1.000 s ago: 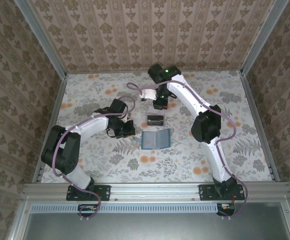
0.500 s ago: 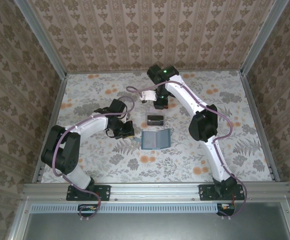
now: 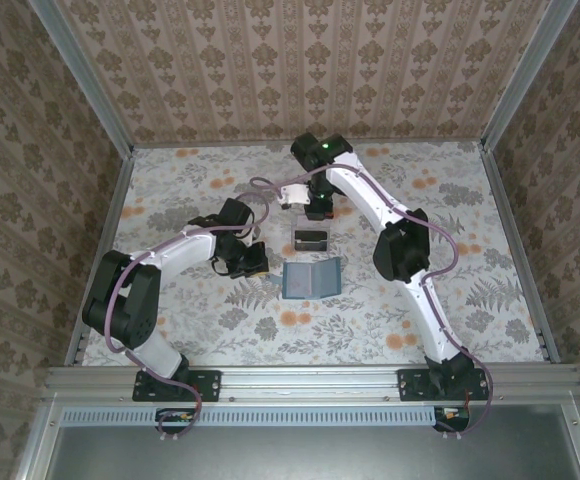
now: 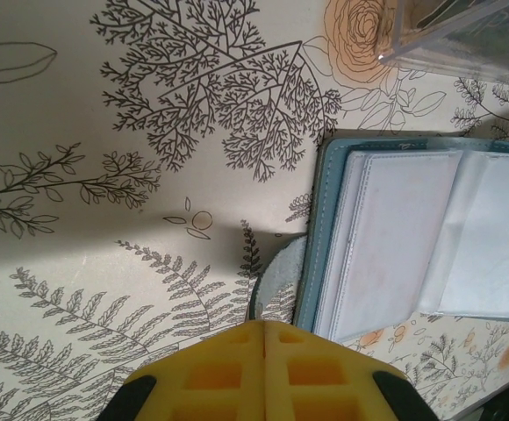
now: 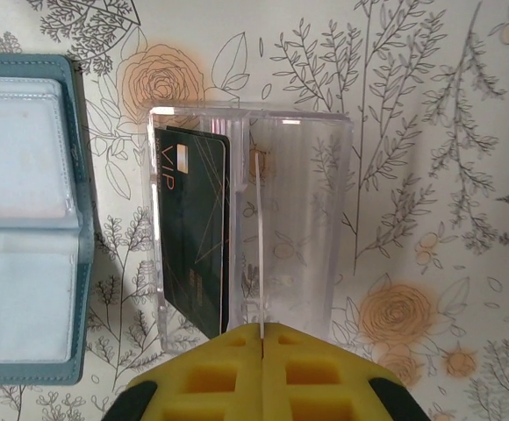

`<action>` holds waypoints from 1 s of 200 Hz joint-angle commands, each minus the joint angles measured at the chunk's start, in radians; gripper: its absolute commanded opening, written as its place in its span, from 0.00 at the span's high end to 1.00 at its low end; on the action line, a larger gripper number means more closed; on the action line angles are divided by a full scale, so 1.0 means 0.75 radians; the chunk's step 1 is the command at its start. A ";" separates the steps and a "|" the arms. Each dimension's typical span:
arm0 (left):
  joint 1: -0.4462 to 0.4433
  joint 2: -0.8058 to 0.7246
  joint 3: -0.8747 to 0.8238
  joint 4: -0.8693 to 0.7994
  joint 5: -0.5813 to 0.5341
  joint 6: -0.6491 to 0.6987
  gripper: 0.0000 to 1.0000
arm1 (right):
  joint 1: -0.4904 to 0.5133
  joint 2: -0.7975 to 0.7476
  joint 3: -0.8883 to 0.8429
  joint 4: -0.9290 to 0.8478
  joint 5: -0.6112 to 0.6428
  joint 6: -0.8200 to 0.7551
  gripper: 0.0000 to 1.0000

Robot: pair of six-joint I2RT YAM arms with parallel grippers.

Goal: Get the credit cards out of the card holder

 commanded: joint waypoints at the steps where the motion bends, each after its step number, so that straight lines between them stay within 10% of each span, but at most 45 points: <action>1: 0.011 -0.032 0.003 -0.041 -0.025 -0.003 0.92 | 0.013 0.043 0.040 -0.046 -0.029 -0.027 1.00; 200: 0.010 -0.026 0.028 -0.058 -0.042 -0.007 0.92 | 0.005 0.013 0.048 0.170 0.135 0.057 0.85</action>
